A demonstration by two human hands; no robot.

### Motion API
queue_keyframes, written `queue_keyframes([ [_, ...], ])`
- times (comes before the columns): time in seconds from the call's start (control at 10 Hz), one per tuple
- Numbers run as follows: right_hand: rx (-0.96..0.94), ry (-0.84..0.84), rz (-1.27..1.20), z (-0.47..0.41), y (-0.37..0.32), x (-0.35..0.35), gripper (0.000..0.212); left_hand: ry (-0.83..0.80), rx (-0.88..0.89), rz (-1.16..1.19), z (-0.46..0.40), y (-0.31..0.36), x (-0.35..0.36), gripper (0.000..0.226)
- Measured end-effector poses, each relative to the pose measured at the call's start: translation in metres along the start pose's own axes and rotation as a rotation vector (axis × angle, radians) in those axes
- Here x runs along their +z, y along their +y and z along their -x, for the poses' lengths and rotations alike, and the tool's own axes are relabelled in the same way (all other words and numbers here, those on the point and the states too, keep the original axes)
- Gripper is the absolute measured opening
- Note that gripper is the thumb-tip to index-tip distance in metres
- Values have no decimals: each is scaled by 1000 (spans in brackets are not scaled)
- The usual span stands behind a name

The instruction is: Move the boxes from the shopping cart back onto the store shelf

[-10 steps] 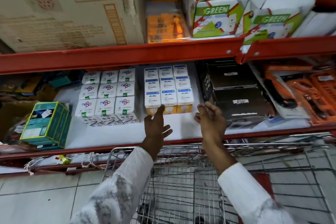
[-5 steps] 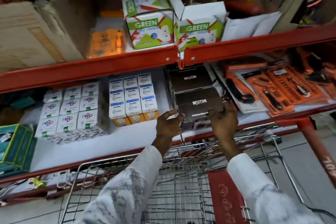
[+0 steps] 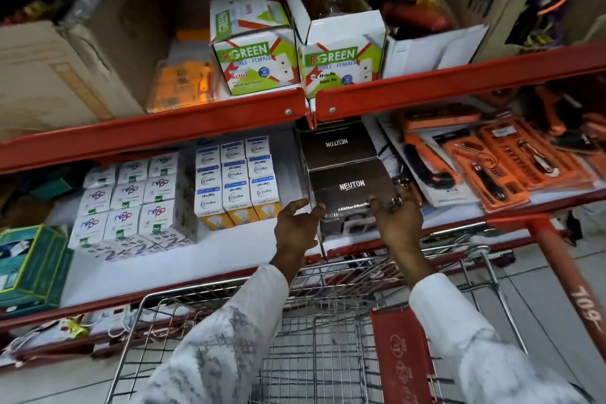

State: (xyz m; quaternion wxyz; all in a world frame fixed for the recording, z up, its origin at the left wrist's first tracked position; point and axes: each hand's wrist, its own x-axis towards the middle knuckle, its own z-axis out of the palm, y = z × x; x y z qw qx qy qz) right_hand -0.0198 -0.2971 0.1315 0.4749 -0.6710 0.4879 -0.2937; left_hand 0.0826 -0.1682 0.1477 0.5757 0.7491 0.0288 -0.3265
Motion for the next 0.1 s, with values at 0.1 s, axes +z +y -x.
queue_keyframes([
  [0.1, -33, 153, -119, 9, -12, -12, 55, 142, 341, -234, 14, 10, -10, 57],
])
